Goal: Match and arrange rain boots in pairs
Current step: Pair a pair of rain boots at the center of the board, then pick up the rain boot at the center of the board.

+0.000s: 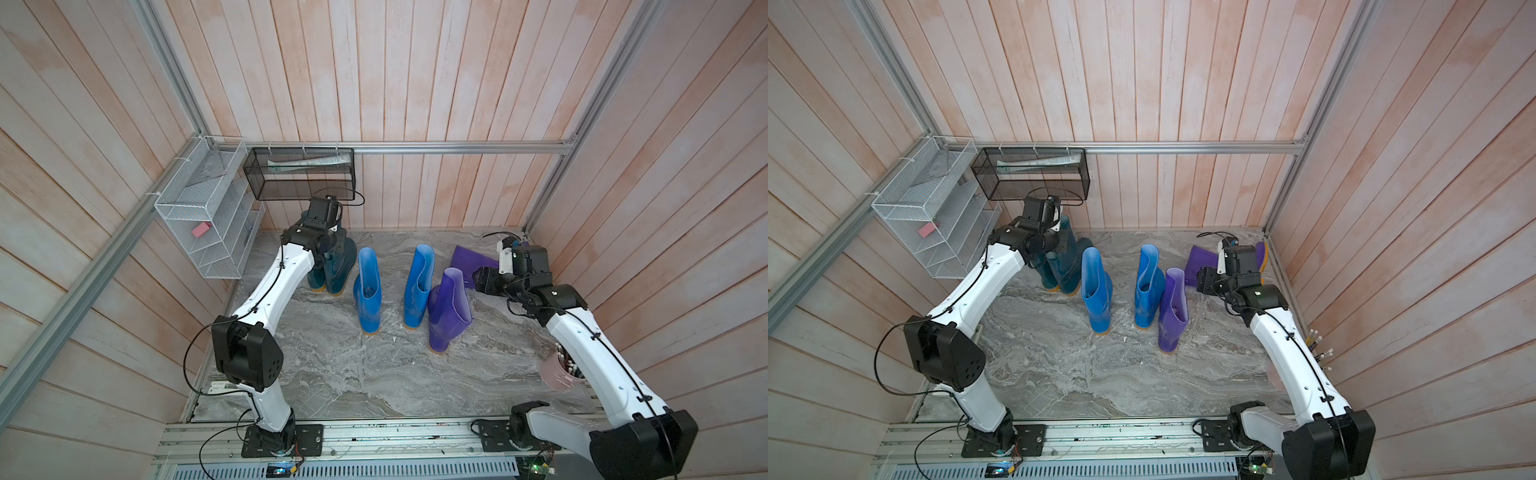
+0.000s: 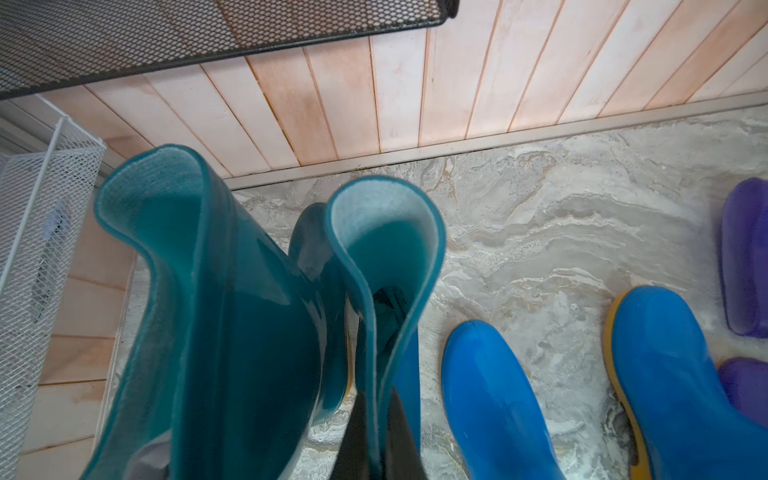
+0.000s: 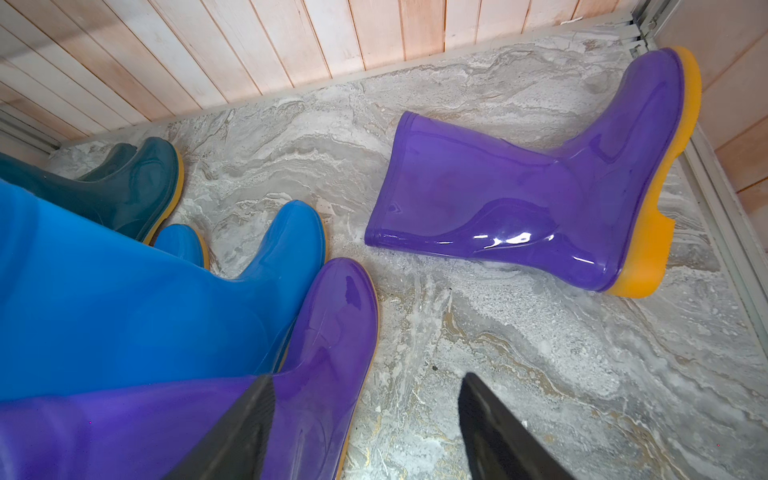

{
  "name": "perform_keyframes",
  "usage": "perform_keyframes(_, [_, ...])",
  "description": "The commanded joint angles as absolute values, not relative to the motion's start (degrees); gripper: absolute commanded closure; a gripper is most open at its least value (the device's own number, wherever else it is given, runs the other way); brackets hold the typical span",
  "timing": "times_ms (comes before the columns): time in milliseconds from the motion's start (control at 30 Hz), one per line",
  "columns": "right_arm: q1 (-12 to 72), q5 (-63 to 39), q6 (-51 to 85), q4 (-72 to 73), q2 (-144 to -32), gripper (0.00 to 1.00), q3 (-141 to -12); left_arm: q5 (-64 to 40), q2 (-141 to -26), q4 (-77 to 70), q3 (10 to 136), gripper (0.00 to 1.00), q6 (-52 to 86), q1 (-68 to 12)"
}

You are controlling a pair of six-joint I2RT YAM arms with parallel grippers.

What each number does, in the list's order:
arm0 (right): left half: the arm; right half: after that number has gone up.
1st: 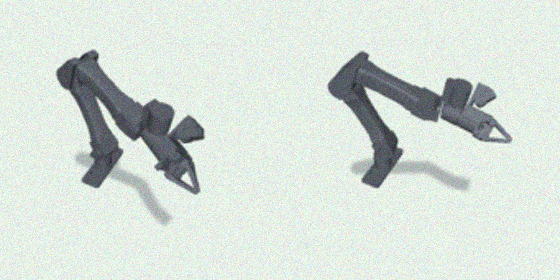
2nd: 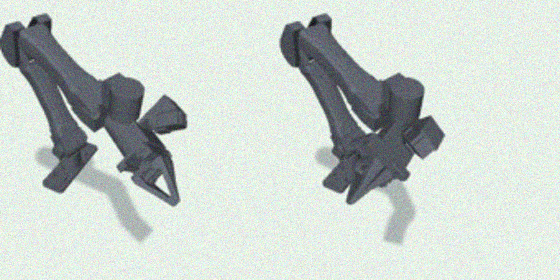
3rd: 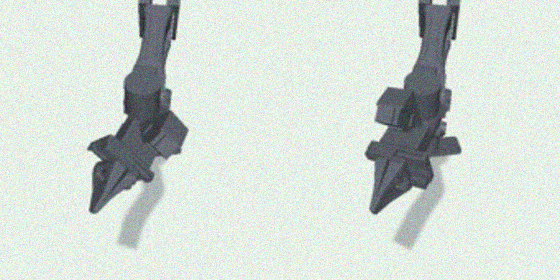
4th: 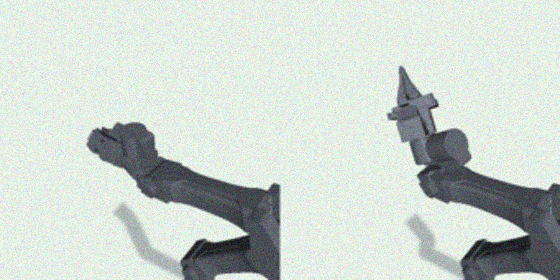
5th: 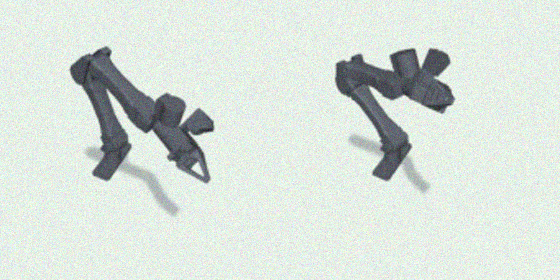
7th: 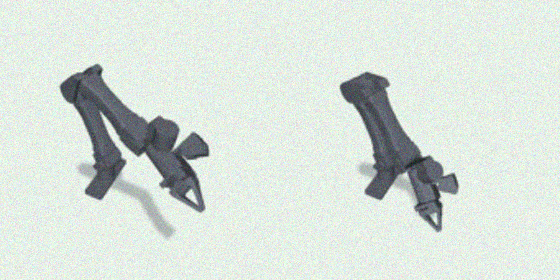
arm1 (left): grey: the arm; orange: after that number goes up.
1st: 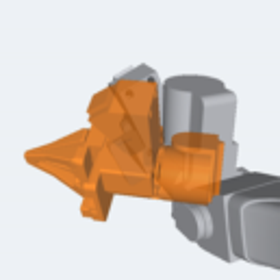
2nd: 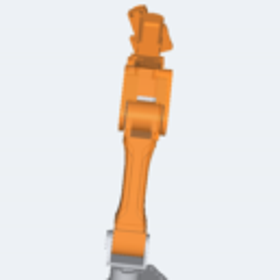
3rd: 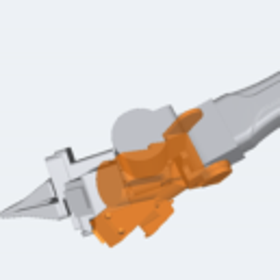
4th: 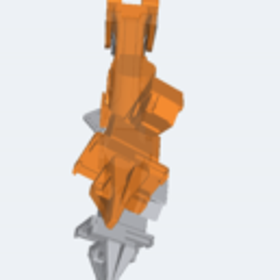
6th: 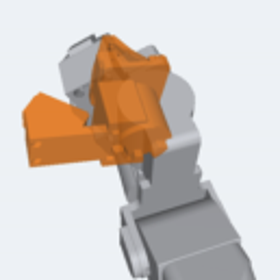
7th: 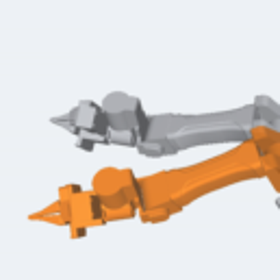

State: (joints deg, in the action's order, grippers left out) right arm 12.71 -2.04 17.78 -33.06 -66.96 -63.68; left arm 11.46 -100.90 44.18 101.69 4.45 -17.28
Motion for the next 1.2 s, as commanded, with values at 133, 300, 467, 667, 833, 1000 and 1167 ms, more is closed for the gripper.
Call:
perform_keyframes(133, [13.1,-2.7,17.8,-33.6,-66.6,0.28,-63.6,13.6,-100.6,42.4,104.7,0.88,7.6,-17.4])
perform_keyframes(300, [13.1,-3.0,18.0,-33.3,-66.5,0.28,-63.5,12.4,-100.2,42.2,105.3,0.7,7.9,-17.4])
perform_keyframes(467, [13.0,-3.1,17.8,-33.2,-66.6,0.28,-63.7,10.1,-97.6,42.1,106.1,0.62,9.1,-17.5])
perform_keyframes(667, [13.0,-3.7,17.5,-32.7,-67.3,0.27,-64.8,6.9,-91.5,44.1,105.8,0.55,12.4,-19.6])
perform_keyframes(833, [13.0,-4.6,17.3,-31.6,-68.4,0.27,-65.5,6.2,-86.3,45.8,101.5,0.49,18.5,-24.0])
perform_keyframes(1000, [13.0,-5.6,17.2,-31.2,-69.2,0.26,-66.0,5.9,-81.7,44.0,95.2,0.43,24.6,-28.0])
perform_keyframes(1167, [13.0,-5.8,17.2,-31.2,-69.1,0.25,-65.9,8.8,-80.4,43.3,92.3,0.34,28.1,-32.7])
